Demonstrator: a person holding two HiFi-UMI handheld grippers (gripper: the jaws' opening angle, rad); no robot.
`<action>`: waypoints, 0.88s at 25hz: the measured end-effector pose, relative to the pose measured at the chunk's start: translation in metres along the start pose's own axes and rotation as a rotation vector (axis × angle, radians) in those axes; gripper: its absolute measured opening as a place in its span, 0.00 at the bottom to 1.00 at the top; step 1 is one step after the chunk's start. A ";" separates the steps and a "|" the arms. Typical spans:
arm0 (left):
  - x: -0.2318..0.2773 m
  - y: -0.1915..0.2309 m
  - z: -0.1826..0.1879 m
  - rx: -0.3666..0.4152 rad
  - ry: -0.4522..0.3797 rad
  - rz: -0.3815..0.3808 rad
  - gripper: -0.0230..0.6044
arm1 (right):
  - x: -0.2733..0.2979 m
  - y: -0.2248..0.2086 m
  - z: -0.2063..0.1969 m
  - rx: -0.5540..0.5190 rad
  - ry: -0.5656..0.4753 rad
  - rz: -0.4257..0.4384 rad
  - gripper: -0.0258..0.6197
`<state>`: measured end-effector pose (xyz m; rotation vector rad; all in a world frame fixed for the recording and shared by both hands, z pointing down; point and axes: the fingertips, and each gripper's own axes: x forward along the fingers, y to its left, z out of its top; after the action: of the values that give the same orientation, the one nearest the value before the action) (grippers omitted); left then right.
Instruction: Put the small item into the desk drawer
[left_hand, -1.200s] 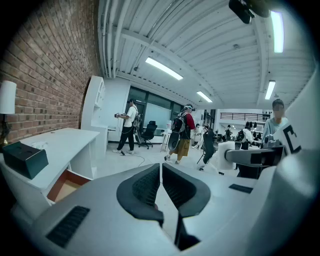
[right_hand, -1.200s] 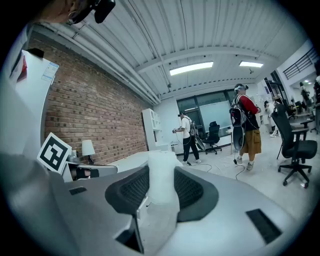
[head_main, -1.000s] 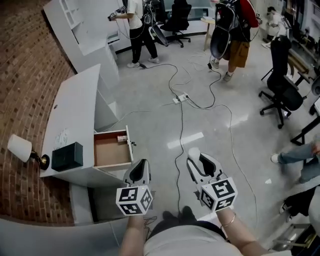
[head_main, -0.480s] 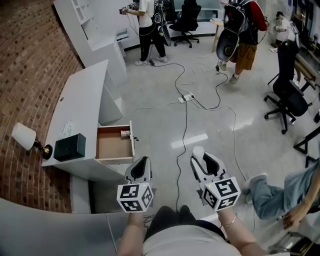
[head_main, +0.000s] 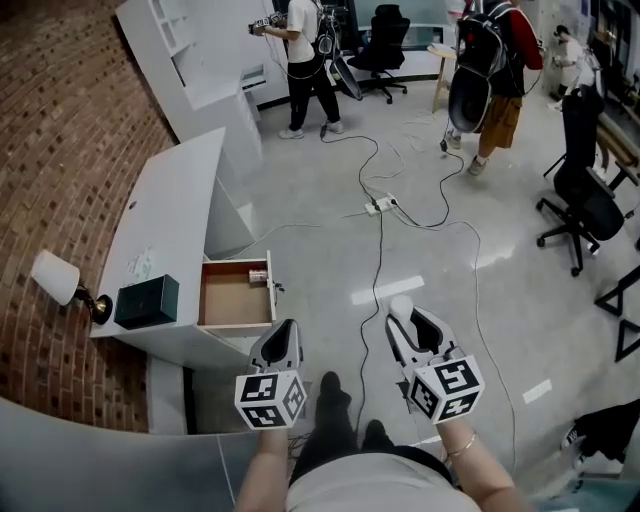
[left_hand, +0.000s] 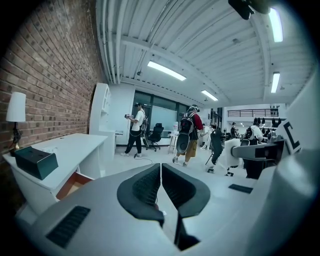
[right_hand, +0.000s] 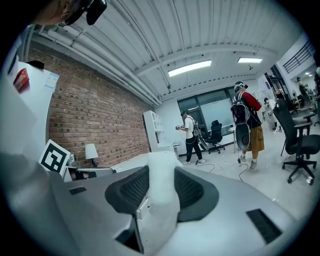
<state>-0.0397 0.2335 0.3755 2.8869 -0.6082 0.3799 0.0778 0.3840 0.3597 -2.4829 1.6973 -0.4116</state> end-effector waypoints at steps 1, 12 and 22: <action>0.006 0.003 0.000 0.002 0.002 -0.001 0.08 | 0.006 -0.002 0.000 0.005 -0.001 -0.001 0.30; 0.127 0.098 0.038 -0.003 -0.014 -0.043 0.08 | 0.153 -0.014 0.025 0.011 0.000 -0.029 0.30; 0.230 0.204 0.077 -0.019 -0.014 -0.051 0.08 | 0.309 0.001 0.047 0.006 0.027 -0.005 0.30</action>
<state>0.0958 -0.0529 0.3887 2.8828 -0.5356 0.3447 0.1950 0.0941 0.3649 -2.4893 1.6973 -0.4526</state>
